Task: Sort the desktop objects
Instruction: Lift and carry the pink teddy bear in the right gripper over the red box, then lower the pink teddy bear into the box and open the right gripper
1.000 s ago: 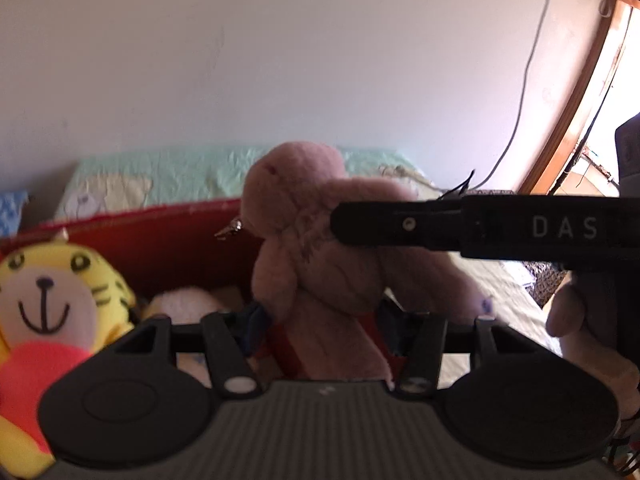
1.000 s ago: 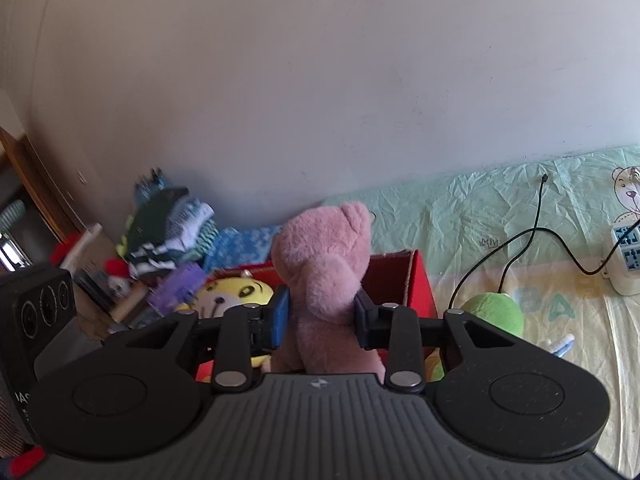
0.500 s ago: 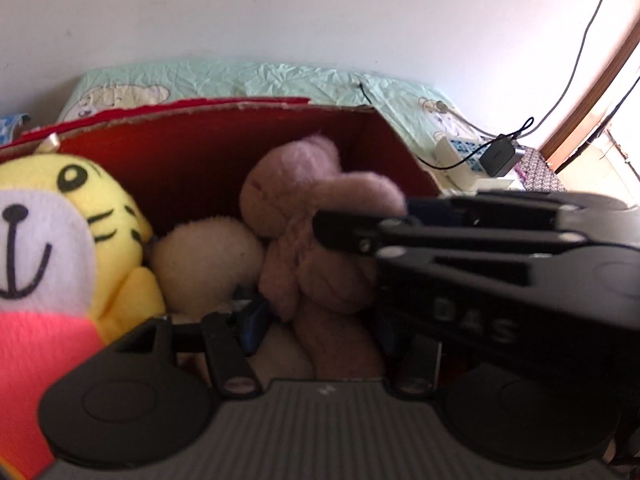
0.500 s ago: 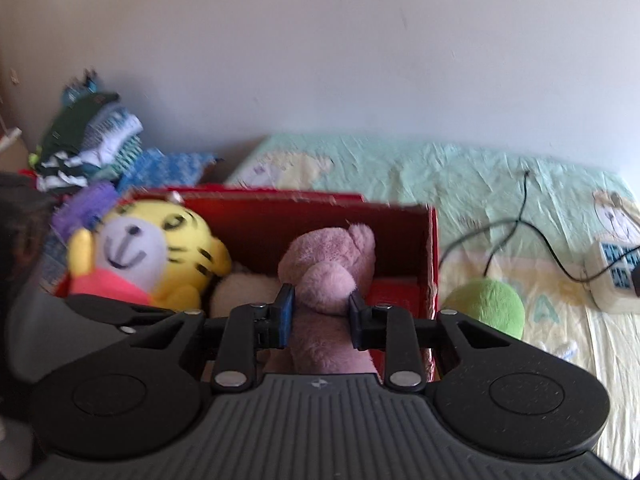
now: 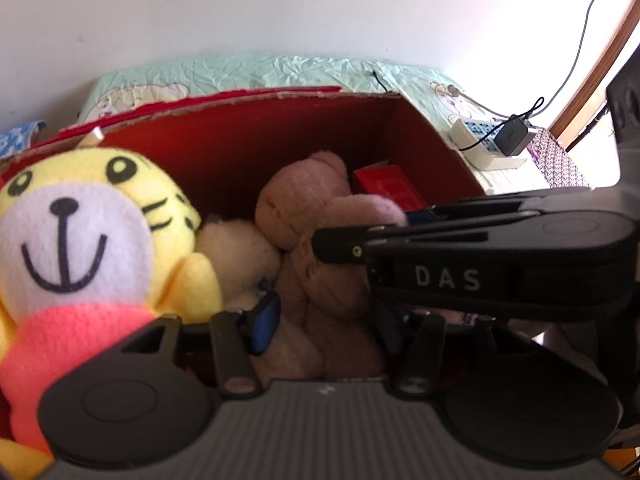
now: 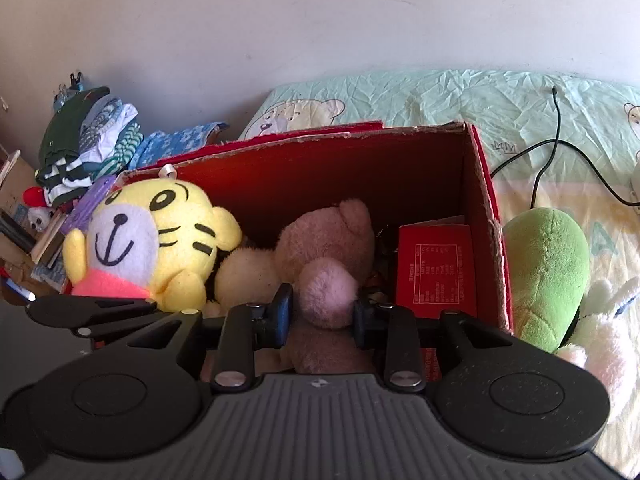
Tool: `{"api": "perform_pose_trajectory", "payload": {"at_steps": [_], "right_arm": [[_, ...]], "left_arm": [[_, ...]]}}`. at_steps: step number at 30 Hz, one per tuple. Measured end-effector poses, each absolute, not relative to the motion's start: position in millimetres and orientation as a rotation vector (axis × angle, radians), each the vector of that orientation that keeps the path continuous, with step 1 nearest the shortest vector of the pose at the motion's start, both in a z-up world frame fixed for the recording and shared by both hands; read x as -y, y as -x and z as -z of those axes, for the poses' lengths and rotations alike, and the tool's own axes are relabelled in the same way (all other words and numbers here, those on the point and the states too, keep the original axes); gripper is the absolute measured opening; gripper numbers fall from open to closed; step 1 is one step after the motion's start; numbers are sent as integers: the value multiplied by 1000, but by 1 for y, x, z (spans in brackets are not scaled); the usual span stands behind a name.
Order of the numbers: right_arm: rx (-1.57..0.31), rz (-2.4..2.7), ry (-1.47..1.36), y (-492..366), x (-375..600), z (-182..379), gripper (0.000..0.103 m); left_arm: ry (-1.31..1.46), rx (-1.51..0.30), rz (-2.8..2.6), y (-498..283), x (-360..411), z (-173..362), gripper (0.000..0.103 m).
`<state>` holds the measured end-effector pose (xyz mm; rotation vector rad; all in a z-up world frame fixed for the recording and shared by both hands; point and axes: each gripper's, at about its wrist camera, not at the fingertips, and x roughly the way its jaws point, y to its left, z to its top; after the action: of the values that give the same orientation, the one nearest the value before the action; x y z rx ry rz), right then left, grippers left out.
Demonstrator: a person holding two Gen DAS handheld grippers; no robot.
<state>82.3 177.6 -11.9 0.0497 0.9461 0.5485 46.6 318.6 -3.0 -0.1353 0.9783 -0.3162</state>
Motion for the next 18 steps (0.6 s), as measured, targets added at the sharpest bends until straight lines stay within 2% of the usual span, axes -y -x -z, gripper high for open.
{"api": "perform_pose_trajectory", "payload": {"at_steps": [3, 6, 8, 9, 10, 18], "right_arm": [[-894, -532, -67, -79, -167, -1, 37], [-847, -501, -127, -75, -153, -13, 54], [-851, -502, -149, -76, -149, -15, 43], [-863, -509, -150, -77, -149, -15, 21], [-887, -510, -149, -79, -151, -14, 6], [-931, -435, -65, -81, -159, -5, 4]], "left_arm": [[147, -979, 312, -46, -320, 2, 58], [155, -948, 310, -43, -321, -5, 58], [150, -907, 296, -39, -322, -13, 60], [149, -888, 287, -38, -323, -16, 66], [139, -883, 271, -39, -323, -16, 69], [85, -899, 216, -43, -314, -12, 68]]}}
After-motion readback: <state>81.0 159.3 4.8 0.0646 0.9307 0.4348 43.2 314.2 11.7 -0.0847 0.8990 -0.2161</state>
